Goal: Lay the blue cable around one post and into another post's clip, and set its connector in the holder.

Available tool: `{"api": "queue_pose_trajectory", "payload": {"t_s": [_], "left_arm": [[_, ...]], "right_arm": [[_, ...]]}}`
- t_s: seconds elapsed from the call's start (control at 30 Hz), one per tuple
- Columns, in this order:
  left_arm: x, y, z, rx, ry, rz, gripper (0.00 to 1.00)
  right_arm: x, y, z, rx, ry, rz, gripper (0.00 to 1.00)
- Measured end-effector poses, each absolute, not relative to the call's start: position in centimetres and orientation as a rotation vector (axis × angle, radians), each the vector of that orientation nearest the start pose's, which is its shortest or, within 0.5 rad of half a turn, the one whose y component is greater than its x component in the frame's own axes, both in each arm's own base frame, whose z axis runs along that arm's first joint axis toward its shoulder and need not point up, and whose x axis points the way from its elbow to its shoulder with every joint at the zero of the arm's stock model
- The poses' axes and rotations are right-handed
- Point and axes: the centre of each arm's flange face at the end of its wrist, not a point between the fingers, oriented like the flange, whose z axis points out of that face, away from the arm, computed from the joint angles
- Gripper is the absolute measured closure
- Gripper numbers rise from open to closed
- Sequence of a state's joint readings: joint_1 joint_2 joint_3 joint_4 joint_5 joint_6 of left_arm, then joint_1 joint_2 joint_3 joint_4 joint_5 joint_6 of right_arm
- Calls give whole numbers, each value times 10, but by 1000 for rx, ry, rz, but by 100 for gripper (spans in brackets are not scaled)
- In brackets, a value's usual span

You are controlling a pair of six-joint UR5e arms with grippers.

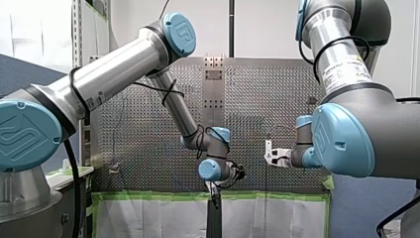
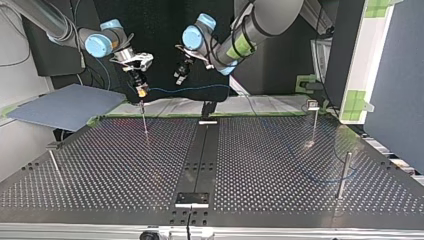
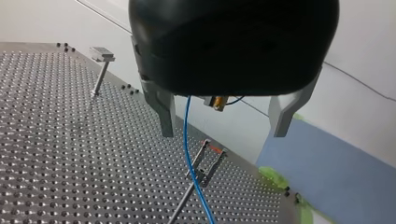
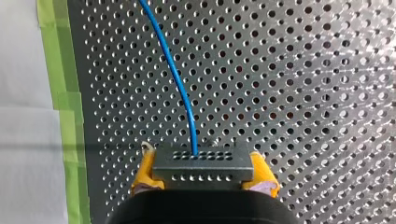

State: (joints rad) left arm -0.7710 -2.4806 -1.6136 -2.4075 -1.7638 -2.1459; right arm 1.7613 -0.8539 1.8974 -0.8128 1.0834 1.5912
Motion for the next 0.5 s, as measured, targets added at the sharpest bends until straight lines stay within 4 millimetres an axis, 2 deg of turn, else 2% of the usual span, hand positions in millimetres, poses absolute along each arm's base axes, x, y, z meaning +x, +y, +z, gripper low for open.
{"api": "queue_pose_trajectory", "payload": {"t_s": [0.3, 0.5], "left_arm": [[372, -538, -12, 34, 1831, -789, 0], [369, -549, -27, 36, 1852, -767, 0]], "right_arm": [[285, -491, 27, -2493, 1342, -2179, 100], [287, -490, 27, -2482, 1320, -2179, 100]]}}
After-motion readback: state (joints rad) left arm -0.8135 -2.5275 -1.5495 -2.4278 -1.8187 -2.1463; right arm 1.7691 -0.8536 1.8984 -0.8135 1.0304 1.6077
